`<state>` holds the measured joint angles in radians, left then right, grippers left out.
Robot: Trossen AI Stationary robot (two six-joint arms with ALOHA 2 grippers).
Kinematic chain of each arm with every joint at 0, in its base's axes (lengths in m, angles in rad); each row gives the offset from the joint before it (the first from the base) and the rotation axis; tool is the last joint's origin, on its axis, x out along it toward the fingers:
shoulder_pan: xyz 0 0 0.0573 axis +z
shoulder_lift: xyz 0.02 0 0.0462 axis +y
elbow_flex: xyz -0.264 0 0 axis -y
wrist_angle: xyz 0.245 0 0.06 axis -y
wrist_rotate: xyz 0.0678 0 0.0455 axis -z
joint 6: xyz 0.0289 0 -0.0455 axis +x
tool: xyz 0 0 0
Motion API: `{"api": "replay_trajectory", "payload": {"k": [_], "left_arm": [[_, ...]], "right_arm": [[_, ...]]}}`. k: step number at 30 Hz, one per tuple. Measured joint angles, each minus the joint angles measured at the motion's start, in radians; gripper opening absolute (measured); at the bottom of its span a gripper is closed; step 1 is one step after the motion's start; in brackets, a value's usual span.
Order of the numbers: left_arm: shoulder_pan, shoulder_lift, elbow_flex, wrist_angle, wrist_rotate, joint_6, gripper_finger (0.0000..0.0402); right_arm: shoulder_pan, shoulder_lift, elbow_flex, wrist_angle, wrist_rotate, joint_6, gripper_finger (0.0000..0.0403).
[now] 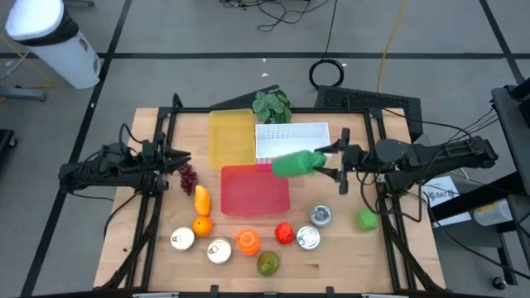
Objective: Pick & Place Food Item
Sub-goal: Put the green water bottle in the white bin
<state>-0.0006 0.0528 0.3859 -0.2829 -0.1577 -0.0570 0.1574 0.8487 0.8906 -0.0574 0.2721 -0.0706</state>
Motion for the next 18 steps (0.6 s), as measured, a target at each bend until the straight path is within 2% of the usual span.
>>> {"api": "replay_trajectory", "payload": {"k": [5,7,10,18], "left_arm": [[0.0,0.0,0.0,0.0,0.0,0.0,0.0079],[0.0,0.0,0.0,0.0,0.0,0.0,0.0079],[0.0,0.0,0.0,0.0,0.0,0.0,0.0079],[0.0,0.0,0.0,0.0,0.0,0.0,0.0079]], "right_arm": [[-0.031,0.04,0.0,0.164,0.099,-0.081,0.0209],[-0.061,0.053,0.016,0.162,0.114,-0.089,0.0212],[-0.126,0.091,0.098,0.066,0.148,-0.075,0.0216],[-0.371,0.285,0.412,-0.41,0.143,0.008,0.0213]]}}
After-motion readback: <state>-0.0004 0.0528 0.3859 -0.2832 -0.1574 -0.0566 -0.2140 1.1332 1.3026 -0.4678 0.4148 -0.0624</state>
